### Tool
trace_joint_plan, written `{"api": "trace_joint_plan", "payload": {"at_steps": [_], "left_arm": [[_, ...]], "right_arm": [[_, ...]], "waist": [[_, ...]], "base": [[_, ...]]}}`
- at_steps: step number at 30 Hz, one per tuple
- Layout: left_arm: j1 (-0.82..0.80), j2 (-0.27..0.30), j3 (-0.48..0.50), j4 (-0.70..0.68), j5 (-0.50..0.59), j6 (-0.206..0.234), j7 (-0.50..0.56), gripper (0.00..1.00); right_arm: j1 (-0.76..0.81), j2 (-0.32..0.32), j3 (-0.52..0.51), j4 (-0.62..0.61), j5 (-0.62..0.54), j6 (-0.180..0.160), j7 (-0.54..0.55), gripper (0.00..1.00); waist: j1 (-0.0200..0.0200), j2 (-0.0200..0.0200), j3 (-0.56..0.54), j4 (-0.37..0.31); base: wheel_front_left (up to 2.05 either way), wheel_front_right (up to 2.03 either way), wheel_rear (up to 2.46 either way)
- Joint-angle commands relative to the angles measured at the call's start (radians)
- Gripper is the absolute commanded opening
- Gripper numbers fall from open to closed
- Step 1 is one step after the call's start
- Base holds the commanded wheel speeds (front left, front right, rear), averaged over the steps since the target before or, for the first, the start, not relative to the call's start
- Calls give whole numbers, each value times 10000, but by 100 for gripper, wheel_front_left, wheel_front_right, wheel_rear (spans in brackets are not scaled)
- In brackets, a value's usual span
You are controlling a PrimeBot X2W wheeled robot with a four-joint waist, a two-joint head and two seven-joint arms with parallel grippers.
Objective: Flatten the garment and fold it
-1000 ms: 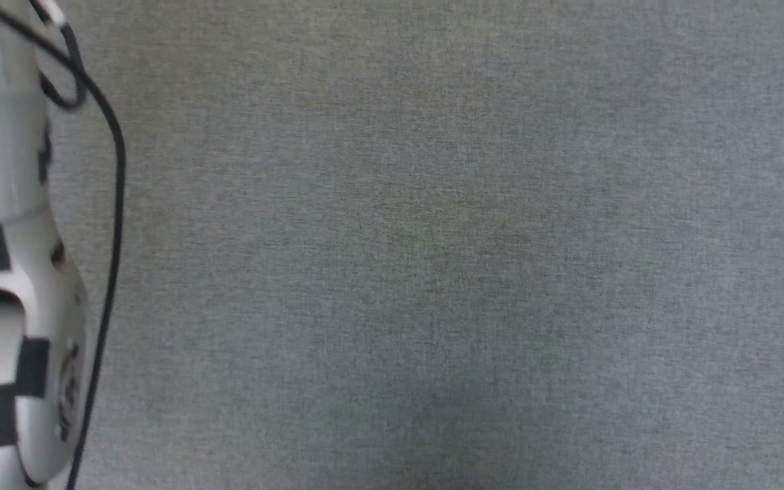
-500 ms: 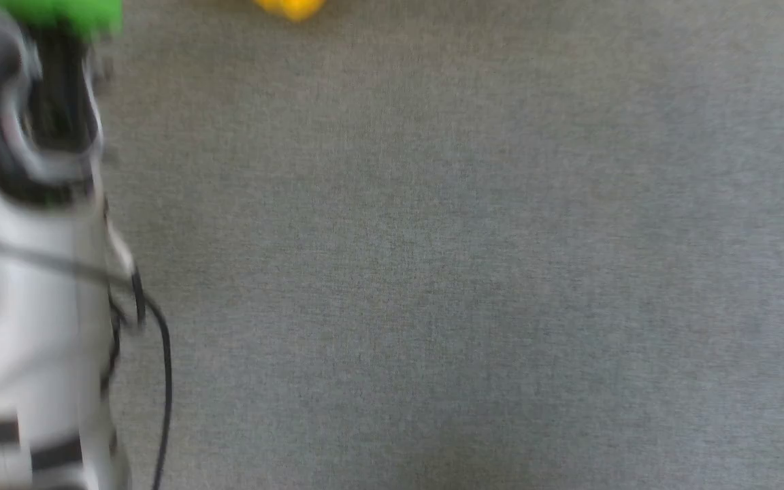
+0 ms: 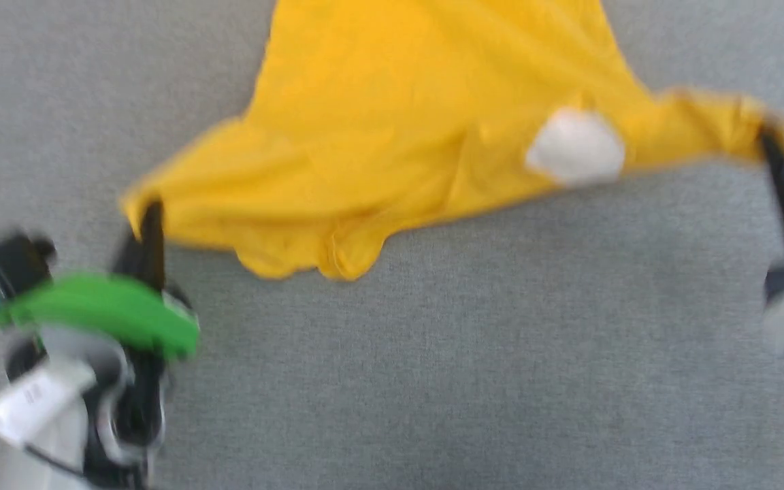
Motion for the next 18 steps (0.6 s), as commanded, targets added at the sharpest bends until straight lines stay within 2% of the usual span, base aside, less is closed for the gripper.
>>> {"api": "trace_joint_plan", "payload": {"at_steps": [1, 6, 11, 18], "left_arm": [[585, 13, -11, -59, -101, -29, 14, 0], [2512, 1, -266, -33, -295, -12, 301, 0], [3867, -15, -469, 231, -507, -7, 555, 0], [5114, 341, -693, 592, -725, -104, 1174, 0]], "right_arm": [[600, 163, -112, -82, 96, -17, 49, 0], [2708, 576, -449, 198, 456, -17, 214, 0], [4165, 922, -698, 663, 779, -17, 406, 0], [5727, 958, -621, 1208, 1336, -17, 1532, 0]], "waist": [[1, 0, -649, 16], [1, 0, -1229, 62], [1, 0, -1712, -4], [1, 0, -2129, -70]], "base": [[0, 0, 0], [0, 0, 0], [0, 0, 0], [0, 0, 0]]}}
